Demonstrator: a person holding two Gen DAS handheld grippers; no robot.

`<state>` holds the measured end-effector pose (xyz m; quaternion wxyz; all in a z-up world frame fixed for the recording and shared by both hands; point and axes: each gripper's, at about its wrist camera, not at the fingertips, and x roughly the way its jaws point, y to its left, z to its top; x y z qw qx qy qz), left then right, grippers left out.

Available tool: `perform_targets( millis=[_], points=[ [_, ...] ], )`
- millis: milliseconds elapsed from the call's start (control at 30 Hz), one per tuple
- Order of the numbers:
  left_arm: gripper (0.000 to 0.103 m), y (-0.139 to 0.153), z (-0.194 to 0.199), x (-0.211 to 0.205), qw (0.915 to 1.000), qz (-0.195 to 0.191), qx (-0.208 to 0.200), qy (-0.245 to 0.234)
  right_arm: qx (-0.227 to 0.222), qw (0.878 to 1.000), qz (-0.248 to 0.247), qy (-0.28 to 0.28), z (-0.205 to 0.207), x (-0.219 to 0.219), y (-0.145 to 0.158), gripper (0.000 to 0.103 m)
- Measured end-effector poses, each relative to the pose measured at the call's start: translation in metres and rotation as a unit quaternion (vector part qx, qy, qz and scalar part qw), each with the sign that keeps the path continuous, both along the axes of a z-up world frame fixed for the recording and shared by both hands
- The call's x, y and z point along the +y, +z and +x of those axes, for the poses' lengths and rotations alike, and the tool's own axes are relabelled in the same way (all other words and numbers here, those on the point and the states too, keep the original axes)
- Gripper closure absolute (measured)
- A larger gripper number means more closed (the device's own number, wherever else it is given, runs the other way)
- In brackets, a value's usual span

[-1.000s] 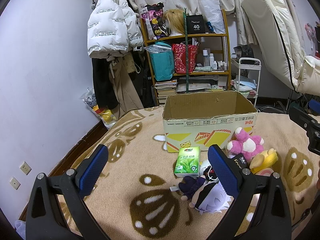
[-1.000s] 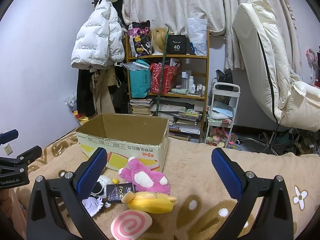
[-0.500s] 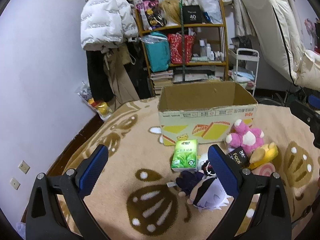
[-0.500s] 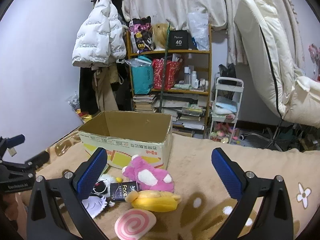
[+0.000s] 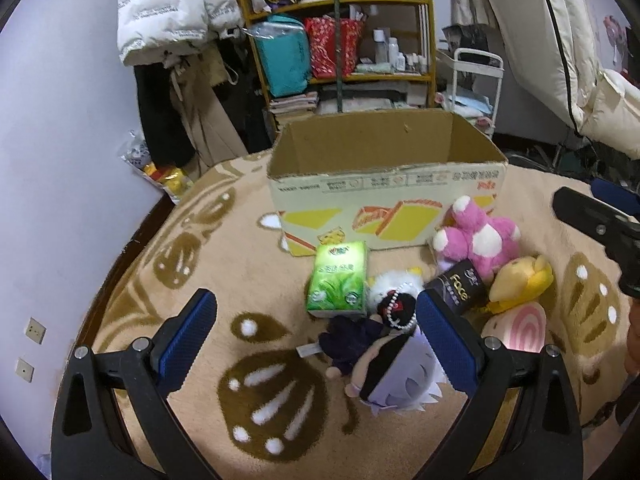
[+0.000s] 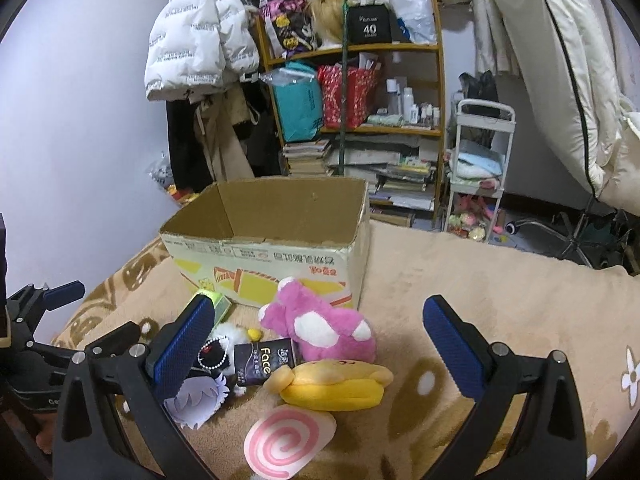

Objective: Organize soft objects
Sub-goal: 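Lower the left tool onto the purple-haired plush doll while the right tool grasps the yellow plush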

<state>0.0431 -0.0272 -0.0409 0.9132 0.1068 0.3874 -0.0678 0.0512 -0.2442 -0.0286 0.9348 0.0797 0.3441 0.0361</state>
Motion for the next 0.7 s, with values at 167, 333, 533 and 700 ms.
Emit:
perform_targets(
  millis=[167,333,533,700],
  points=[
    [0.004,-0.014,0.007,-0.009,0.9991,-0.002,0.038,-0.017,0.025,1.0,0.007,0.008,0.009,-0.001,-0.009,0.0],
    [0.004,-0.034,0.016,-0.02,0.9956,-0.003,0.087,-0.033,0.063,0.998,0.017,0.009,0.02,-0.003,-0.027,0.0],
    [0.004,-0.059,0.025,-0.029,0.9895,0.007,0.137,-0.044,0.108,0.994,0.028,0.019,0.029,-0.004,-0.05,0.0],
    [0.004,-0.075,0.032,-0.037,0.9846,0.014,0.166,-0.052,0.148,0.988,0.034,0.029,0.035,0.0,-0.071,0.0]
  ],
)
